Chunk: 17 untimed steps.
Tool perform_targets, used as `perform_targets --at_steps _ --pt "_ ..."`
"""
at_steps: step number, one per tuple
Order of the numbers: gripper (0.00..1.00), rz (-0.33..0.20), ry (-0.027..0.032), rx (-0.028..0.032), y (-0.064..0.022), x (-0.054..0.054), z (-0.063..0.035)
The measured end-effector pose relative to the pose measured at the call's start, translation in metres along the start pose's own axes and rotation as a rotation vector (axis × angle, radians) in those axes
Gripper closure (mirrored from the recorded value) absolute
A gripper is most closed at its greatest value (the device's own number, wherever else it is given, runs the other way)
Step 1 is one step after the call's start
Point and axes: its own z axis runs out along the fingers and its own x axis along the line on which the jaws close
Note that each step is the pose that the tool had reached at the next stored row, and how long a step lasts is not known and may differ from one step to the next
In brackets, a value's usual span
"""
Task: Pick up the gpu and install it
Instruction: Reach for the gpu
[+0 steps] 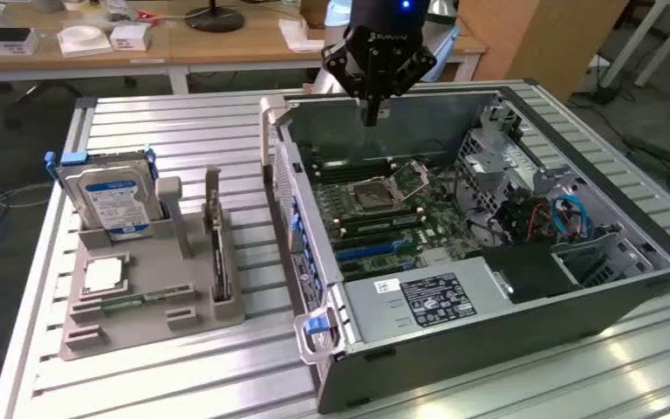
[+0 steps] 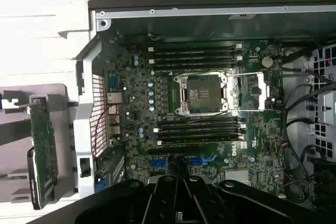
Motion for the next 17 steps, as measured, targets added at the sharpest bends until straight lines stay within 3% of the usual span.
perform_targets --at_steps 17 --pt "0.9 0.0 0.0 0.0 -0.0006 0.0081 -0.0002"
